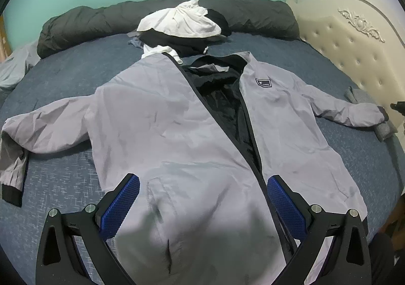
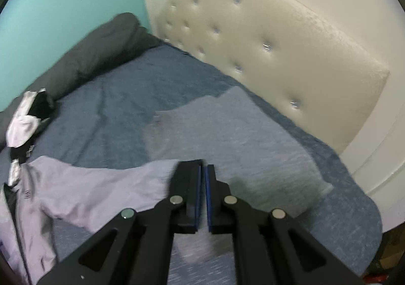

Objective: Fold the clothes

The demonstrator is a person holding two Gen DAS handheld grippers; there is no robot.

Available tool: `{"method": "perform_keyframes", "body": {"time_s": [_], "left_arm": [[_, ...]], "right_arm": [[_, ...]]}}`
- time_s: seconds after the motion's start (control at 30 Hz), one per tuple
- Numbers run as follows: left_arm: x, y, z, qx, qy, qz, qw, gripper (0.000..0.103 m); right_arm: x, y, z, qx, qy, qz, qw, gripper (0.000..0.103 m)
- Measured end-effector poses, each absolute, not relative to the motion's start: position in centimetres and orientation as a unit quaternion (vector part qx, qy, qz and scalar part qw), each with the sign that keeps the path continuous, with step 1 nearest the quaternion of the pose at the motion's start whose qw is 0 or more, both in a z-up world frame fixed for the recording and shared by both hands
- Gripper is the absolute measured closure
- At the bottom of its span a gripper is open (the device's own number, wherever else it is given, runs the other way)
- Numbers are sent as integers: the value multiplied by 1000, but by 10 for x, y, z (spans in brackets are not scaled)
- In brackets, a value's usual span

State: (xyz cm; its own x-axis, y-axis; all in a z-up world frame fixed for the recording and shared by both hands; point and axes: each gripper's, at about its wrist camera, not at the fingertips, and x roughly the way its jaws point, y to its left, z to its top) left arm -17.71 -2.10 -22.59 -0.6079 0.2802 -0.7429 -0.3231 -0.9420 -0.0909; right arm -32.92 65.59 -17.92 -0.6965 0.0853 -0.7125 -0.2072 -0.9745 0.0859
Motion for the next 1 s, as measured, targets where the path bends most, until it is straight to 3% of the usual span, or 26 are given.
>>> {"method": "perform_keyframes", "body": {"time_s": [0.33,0.5,1.0], "left_arm": [[-168,-32,-217,-406,37,901,149,0],[-162,-37,-213,-402,26,904,140,0],[-146,-58,-213,-404,6,902,151,0]], "right_arm": [[-300,518,-197,-432,90,893,-92,99],[-279,439,-211,-453,80,873,-164,93],[-220,333,-253,-527,12,816,-237,93]]}}
